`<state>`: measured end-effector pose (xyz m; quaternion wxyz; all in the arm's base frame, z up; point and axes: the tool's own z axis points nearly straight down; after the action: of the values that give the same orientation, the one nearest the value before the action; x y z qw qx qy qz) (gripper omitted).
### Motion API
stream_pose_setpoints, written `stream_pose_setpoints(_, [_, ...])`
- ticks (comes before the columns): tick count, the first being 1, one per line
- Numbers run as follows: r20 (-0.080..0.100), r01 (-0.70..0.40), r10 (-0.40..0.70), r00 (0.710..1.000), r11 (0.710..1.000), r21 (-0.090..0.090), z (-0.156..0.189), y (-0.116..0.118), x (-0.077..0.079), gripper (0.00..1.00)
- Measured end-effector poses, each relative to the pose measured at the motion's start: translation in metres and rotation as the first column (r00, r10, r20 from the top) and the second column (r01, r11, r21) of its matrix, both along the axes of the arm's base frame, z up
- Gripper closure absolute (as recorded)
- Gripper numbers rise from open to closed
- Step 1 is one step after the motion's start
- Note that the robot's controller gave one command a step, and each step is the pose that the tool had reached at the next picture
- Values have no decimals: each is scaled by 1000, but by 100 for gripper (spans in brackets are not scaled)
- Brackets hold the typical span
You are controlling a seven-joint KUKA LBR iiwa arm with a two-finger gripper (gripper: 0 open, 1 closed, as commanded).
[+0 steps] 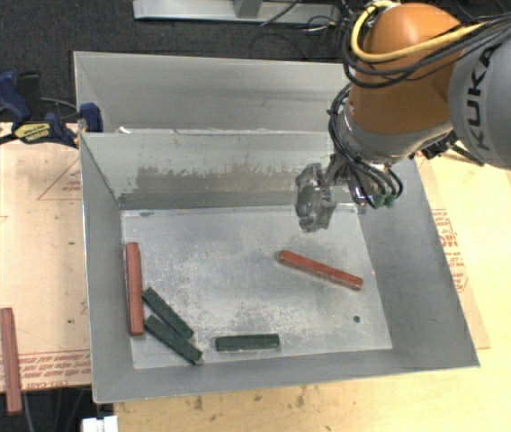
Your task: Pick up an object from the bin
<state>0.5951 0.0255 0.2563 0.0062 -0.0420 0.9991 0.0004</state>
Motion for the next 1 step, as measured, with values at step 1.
stream_pose_setpoints(1, [-19, -173, 173, 985, 985, 0, -102, -22, -58, 100])
